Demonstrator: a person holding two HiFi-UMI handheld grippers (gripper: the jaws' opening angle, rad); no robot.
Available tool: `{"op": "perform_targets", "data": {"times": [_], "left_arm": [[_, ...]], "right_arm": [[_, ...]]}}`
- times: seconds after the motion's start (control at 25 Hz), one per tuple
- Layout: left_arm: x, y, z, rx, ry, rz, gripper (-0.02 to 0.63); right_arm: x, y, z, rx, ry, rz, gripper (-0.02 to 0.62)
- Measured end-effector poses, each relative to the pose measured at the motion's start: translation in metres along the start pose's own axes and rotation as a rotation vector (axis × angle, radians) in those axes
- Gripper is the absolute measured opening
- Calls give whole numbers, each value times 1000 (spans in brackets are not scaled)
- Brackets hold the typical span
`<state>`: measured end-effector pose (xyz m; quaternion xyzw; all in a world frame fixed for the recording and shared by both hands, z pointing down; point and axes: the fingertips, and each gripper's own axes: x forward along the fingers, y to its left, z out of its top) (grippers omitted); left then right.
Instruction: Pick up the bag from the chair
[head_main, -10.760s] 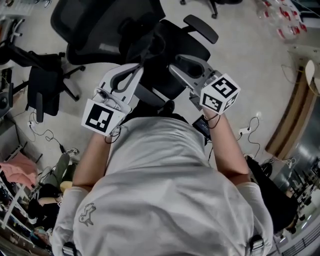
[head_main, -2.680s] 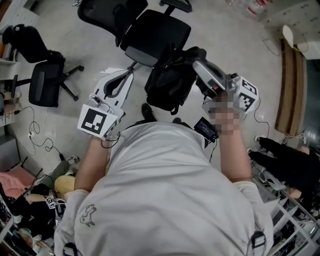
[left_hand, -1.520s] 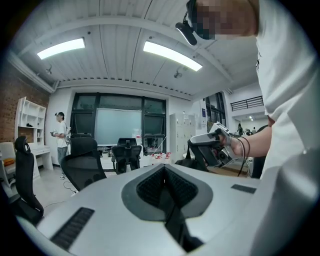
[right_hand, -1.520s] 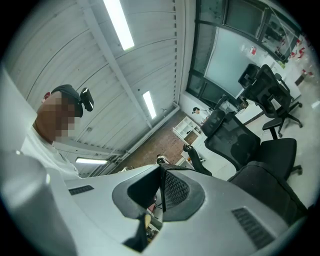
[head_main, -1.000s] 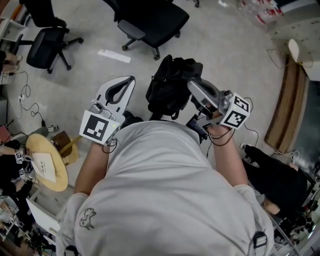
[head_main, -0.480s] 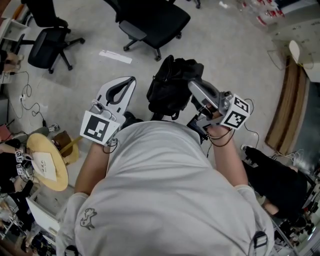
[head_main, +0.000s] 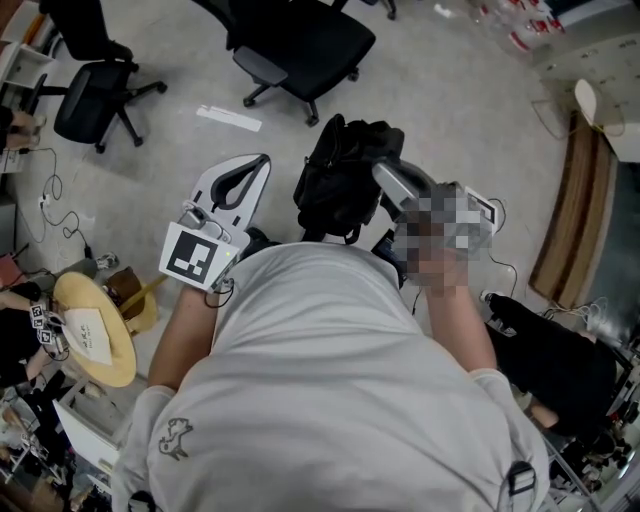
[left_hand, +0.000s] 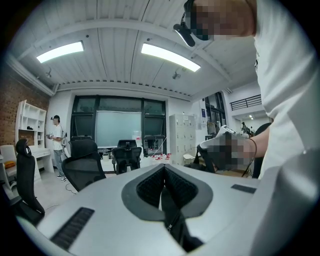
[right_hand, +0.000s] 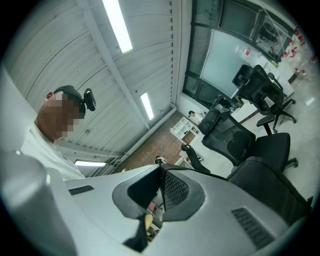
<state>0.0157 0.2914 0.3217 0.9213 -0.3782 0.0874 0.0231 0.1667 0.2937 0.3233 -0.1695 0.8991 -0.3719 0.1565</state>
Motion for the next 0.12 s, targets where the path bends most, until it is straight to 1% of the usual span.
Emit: {"op": "perform_targets", "data": {"times": [0.12], "left_arm": [[4, -2, 1, -2, -8, -13, 12]], "right_arm": [[-2, 0, 6, -3, -3, 1, 34]]}}
